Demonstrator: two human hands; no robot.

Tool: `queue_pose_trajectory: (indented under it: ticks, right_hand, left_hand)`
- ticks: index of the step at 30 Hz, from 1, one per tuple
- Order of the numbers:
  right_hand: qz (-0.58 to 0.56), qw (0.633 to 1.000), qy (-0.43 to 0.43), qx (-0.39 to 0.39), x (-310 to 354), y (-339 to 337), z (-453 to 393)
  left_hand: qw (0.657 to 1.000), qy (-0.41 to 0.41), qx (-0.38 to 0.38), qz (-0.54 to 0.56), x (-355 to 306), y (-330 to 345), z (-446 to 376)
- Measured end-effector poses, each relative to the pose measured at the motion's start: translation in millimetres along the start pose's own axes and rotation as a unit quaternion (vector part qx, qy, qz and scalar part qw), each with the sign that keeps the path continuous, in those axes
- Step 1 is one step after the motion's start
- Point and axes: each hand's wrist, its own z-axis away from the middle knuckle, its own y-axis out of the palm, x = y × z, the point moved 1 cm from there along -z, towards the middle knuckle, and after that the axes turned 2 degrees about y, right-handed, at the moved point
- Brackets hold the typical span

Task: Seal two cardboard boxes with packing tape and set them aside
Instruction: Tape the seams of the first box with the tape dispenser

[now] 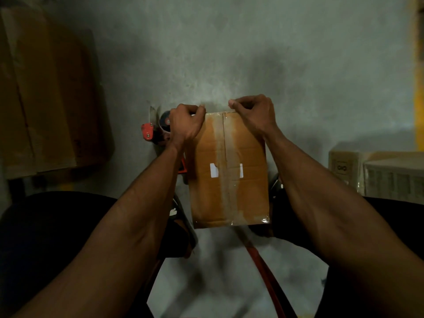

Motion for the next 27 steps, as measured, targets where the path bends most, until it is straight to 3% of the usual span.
queue_pose_trajectory:
  ticks: [10, 16, 20, 24, 27]
  right_hand:
    - [-0.082, 0.995, 0.055, -0.007, -13, 6, -9]
    - [-0.09, 0.988, 0.05, -0.118, -17, 10, -9]
    - [-0.038, 0.979, 0.041, -0.196, -23, 14, -11]
    - [0.18, 0.943, 0.095, -0.265, -12, 17, -4]
    - [0.202, 0.943, 0.132, -0.23, -4, 14, 4]
  left_hand:
    - [0.998, -0.045, 0.007, 0.051, 2, 1, -1]
    - [0.975, -0.098, 0.05, 0.195, 16, 5, -5]
    - [0.991, -0.087, 0.029, 0.101, 14, 8, -6]
    - [0.978, -0.045, -0.085, -0.186, -7, 12, 6]
    - [0.981, -0.031, -0.069, -0.181, -14, 6, 13]
